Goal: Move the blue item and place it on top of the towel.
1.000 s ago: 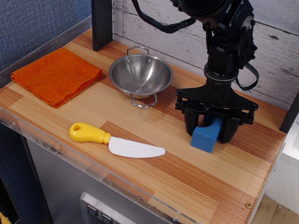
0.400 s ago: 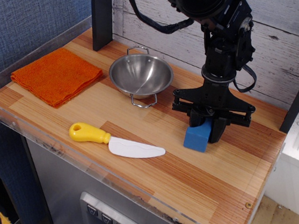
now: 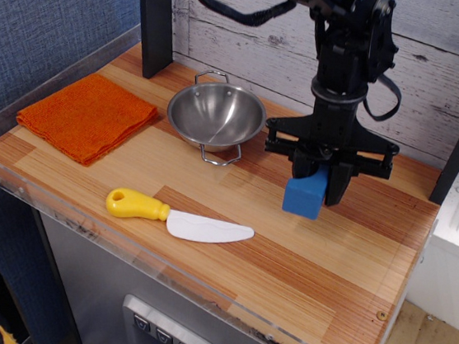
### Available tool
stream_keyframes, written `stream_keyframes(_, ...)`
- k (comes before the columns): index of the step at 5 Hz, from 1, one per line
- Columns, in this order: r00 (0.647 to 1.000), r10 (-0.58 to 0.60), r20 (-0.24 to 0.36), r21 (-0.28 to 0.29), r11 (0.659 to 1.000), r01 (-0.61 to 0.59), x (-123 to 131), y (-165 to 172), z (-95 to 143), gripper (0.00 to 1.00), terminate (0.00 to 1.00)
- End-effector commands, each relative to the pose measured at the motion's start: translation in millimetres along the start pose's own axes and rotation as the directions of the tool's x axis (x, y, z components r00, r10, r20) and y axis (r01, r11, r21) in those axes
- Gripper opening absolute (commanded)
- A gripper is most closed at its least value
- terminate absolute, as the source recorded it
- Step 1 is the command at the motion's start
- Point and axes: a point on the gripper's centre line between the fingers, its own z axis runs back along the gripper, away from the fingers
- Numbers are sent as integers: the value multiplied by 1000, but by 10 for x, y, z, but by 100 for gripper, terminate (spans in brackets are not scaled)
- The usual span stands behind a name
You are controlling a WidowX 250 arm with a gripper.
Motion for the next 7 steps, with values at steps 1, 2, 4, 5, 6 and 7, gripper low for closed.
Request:
stream_keyframes(1,988,10,155,-90,996,4,64,78,921,0,0)
stream_keyframes(2,983,37,182,-89,996,-21,29,391,1224,0,0)
stream_keyframes(4,965,162,204,-71,986,-151,-138,1369,1463,0,0)
stream_keyframes(5,957,221,188,-47,975,-216,-200,1755,1395,0,0)
stream_keyframes(6,934,306,184,-41,952,-304,-202,2058,1298,0,0)
stream_keyframes(7,914,361,185,-25,932,-362,-135,2286,1217,0,0)
